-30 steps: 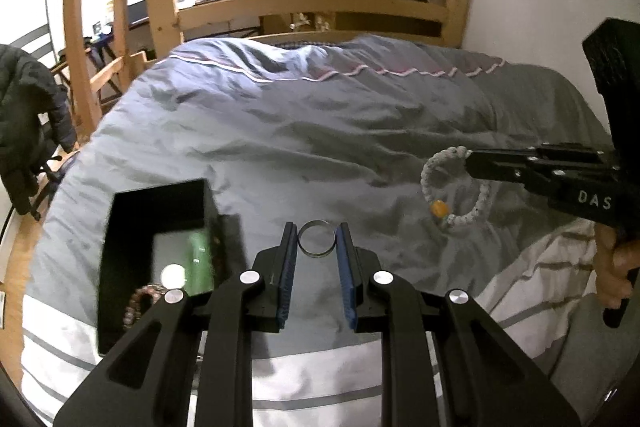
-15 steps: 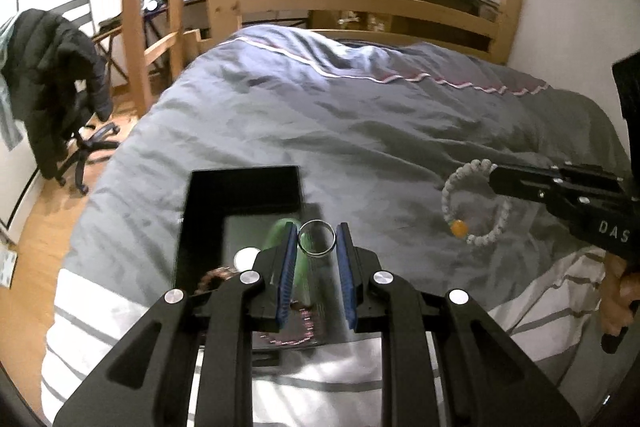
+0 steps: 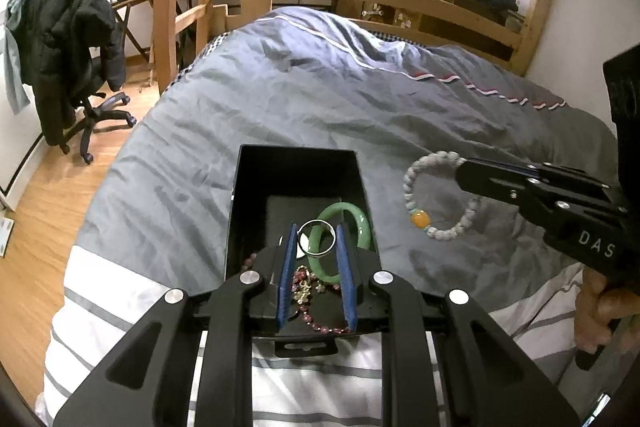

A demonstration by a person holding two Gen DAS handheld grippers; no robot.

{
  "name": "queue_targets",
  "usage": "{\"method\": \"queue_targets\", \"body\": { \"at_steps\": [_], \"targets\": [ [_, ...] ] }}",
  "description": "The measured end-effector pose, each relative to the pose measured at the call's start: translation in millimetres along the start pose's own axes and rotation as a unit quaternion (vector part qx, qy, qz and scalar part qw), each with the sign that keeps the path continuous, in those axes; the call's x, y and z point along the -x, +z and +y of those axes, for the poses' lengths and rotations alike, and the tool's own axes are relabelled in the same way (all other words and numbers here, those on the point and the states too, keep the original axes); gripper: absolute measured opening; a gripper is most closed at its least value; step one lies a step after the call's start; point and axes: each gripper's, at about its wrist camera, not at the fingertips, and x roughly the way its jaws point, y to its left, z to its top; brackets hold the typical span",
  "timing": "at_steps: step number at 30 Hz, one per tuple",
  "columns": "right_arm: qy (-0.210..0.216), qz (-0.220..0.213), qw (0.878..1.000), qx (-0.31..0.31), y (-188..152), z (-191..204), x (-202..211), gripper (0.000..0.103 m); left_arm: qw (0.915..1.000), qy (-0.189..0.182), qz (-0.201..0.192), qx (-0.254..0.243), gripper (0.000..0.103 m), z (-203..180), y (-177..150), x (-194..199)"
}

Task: Organize jewelry
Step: 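Lower the ring and white bracelet into the box and open both grippers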

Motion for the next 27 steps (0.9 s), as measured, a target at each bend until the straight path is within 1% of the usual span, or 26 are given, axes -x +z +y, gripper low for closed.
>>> {"method": "queue_targets", "body": {
  "at_steps": [8,12,18,21,23,27],
  "targets": [
    [0.020,0.004,1.000,0.008,7,19,-20,0.009,0.9996,0.010,0.019,0.019,0.020,13,0,-6],
    [0.028,0.008,0.999,0.012,9,27,-28,0.009,0.9994,0.008,0.024,0.023,0.020,16,-1,-7],
    [0.034,0.017,0.999,0.008,10,32,-40,0.009,0.9989,0.002,0.032,0.035,0.020,20,-2,-10],
    [0.035,0.018,0.999,0.000,11,31,-42,0.010,0.9984,0.006,0.033,0.045,0.020,24,-1,-9],
    [0.038,0.019,0.999,-0.005,11,31,-43,0.010,0.9983,0.005,0.033,0.048,0.021,27,-1,-9],
    [0.039,0.024,0.999,-0.006,9,32,-45,0.010,0.9981,0.008,0.033,0.051,0.028,30,-2,-7]
  ]
}}
